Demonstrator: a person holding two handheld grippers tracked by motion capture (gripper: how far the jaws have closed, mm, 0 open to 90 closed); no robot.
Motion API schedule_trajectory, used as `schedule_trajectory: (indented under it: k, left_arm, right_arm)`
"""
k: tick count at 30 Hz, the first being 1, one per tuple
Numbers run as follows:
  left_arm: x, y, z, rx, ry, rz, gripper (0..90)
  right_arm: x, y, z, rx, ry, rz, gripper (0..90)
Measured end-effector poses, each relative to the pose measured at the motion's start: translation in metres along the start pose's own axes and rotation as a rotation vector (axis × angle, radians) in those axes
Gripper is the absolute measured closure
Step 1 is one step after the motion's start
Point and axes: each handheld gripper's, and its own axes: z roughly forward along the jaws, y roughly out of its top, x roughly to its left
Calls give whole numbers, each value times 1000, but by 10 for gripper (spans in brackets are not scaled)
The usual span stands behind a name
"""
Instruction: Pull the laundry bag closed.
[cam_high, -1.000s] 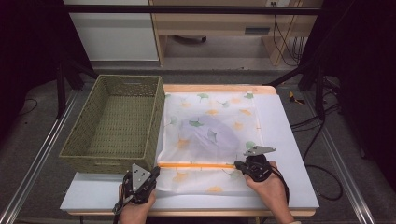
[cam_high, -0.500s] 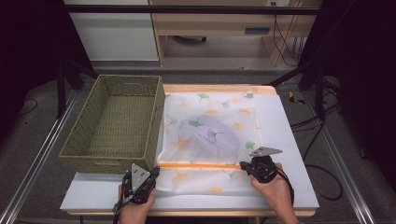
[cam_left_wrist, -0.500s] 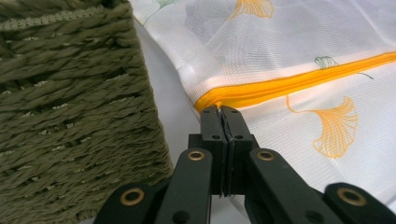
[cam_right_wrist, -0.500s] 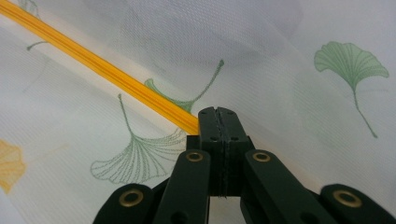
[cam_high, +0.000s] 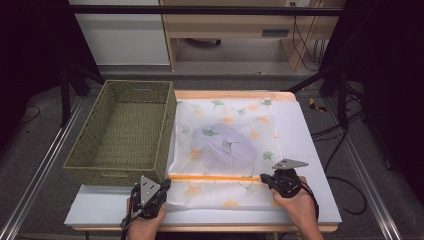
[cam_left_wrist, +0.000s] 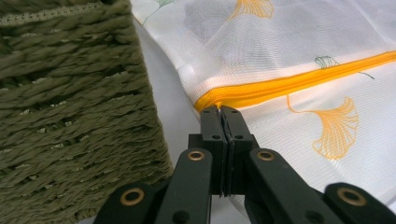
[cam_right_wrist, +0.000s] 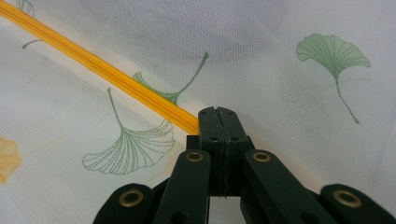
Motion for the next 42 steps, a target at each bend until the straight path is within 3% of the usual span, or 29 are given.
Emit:
schedule_trajectory:
  k: [42]
  left_arm:
    - [1,1,1,4,8,1,892]
  right_arm:
    - [-34,-19,-22,-28,-31,78,900]
